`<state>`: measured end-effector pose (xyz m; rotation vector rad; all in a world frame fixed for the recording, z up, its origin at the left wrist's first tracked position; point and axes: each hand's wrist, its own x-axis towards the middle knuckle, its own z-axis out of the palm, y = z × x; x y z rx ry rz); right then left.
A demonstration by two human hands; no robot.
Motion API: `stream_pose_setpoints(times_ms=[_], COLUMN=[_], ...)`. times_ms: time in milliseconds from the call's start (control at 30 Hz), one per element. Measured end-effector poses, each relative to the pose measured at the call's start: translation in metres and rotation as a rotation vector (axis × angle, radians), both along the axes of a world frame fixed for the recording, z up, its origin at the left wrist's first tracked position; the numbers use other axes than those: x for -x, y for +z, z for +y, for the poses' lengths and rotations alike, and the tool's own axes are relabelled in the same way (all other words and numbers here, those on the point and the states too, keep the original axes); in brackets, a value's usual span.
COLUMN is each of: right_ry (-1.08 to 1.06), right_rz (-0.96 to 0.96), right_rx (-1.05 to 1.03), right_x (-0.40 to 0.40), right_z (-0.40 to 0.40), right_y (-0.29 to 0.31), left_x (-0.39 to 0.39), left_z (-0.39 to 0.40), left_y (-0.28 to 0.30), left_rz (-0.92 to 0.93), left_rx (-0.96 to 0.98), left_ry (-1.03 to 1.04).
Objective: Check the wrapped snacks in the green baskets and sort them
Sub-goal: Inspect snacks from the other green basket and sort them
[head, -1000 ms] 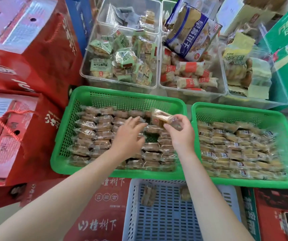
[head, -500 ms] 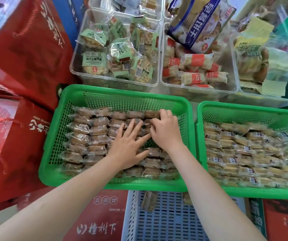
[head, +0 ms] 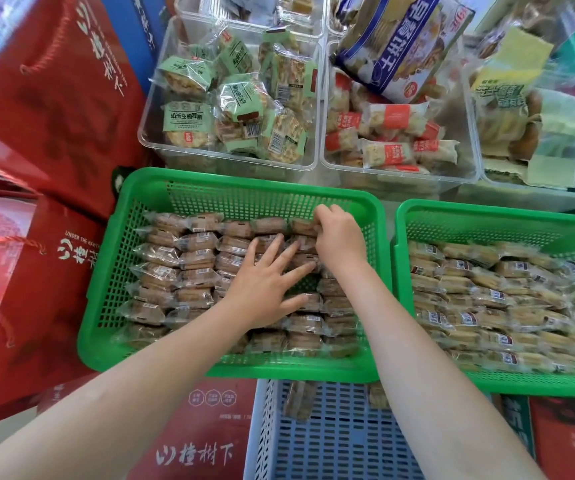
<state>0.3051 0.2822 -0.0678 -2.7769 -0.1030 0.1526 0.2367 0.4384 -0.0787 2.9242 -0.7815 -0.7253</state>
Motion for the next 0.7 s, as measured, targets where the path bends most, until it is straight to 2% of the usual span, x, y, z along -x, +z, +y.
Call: stream_pose_setpoints(times_ms=[200,367,433,500,567,600,667,700], right_ry=[-0.155,-0.225,-0.255,-0.329,-0.406,-0.432,-0.458,-0.456], right_rz=[0.092,-0.245,-0.305,-0.299,-0.228,-0.167,-0.035,0.017], right_rx=[-0.313,-0.439,-0.505,-0.586,-0.690,-0.758,-0.868,-0.901], right_x=[0.005,0.045,0.064,0.084,0.103,0.112,0.130,0.140], right_z=[-0.015,-0.023,-0.022,-0.023,-0.024,-0.024,-0.021,-0.019], right_y=[0.025,0.057,0.072,0.086,0.099,0.103,0.111,0.113], left_x=[-0.004,-0.007,0.001,0.014,0.027,0.033,0.045,0.053], left_z=[-0.002,0.002,0.006,0.009,0.011,0.011,0.010,0.011], left_y=[0.002,0.008,0.012,0.024,0.041,0.053,0.084,0.096], left_rz=[0.023,0.023,-0.003,0.015,0.099,0.196,0.504,0.642], left_rx=[-0.011,0.056,0.120,0.299,0.585,0.754,1.123,1.251], left_ry=[0.004,0.021,0.052,0.173,0.464,0.675,1.082,1.171])
